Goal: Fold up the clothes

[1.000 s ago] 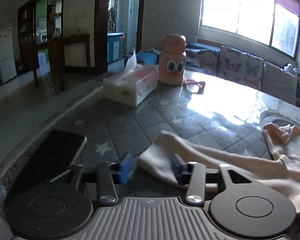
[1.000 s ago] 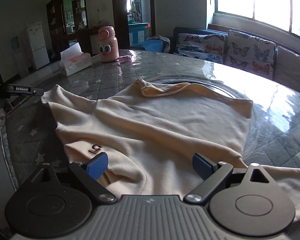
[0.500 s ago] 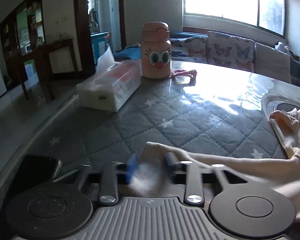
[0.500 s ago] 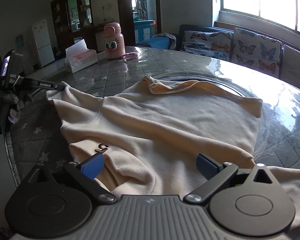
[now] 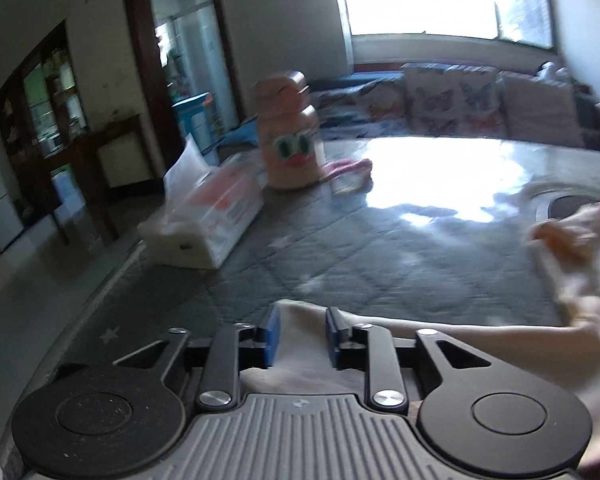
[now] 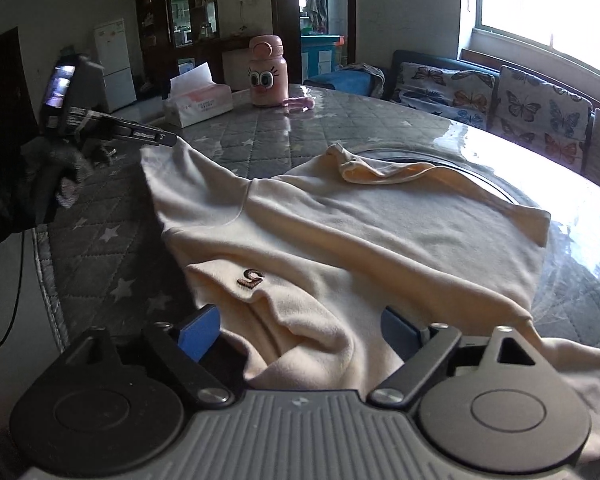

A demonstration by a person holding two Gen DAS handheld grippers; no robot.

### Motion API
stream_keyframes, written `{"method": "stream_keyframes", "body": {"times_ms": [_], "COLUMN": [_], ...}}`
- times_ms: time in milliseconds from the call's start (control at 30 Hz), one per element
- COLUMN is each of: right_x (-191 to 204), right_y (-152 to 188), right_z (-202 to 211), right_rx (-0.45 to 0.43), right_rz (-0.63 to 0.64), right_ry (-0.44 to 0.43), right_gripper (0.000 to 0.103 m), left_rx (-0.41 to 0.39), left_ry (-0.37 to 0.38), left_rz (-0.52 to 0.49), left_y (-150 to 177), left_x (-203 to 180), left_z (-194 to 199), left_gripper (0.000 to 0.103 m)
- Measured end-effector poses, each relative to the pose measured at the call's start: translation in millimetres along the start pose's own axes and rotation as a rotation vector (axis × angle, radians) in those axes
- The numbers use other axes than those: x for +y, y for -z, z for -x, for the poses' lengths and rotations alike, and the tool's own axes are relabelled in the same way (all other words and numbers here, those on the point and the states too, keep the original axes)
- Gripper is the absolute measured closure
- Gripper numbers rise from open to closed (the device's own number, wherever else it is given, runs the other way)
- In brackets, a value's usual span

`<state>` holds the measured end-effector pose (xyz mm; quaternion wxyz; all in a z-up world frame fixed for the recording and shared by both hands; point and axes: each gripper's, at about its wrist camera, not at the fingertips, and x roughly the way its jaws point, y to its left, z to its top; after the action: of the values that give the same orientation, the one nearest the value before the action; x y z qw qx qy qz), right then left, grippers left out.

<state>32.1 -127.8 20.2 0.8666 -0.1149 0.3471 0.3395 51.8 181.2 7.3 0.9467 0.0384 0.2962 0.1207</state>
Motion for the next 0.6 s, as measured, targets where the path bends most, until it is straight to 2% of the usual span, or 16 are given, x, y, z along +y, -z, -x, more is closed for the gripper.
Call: {"method": "stream_keyframes", "body": {"times_ms": [100, 200, 333, 433, 500, 600], "right_x": [-1.5, -4.6, -7.4, -4.3, -1.0, 3.2], "right_y": [2.1, 3.0, 3.5, 4.8, 5.2, 7.2], "right_z": [7.0, 12.6, 14.3, 16.9, 16.9, 12.6], "right_rx": [-0.004, -0.018, -0.021, -0.024, -0.026, -0.011], "right_rz": [-0.012, -0.032, -0.049, -0.036, -0.024, -0.016], "right_ry": [0.009, 0.024, 0.027, 0.022, 0.017, 0.001], "right_gripper": [0.028, 0.037, 0.051, 0.054, 0.060, 0.068], "left_rx": [-0.044, -0.072, -0.101, -0.114, -0.112, -0.083], "left_ry": [0.110, 0.262, 0.431, 0.539, 0.567, 0.571], "left_rz": [-0.039, -0.084, -0.194, -0.268, -0.322, -0.365], "left_y": [2.0, 6.6, 12.9, 16.6, 21.9, 27.3], "left_x": [-20.9, -49.6, -91.6, -115.5, -128.8, -140.6], "left_z": [32.6, 61.4, 90.9, 106.1, 109.5, 105.0], "left_gripper": [0.072, 0.072, 0.072, 0.072, 0.071, 0.072]}}
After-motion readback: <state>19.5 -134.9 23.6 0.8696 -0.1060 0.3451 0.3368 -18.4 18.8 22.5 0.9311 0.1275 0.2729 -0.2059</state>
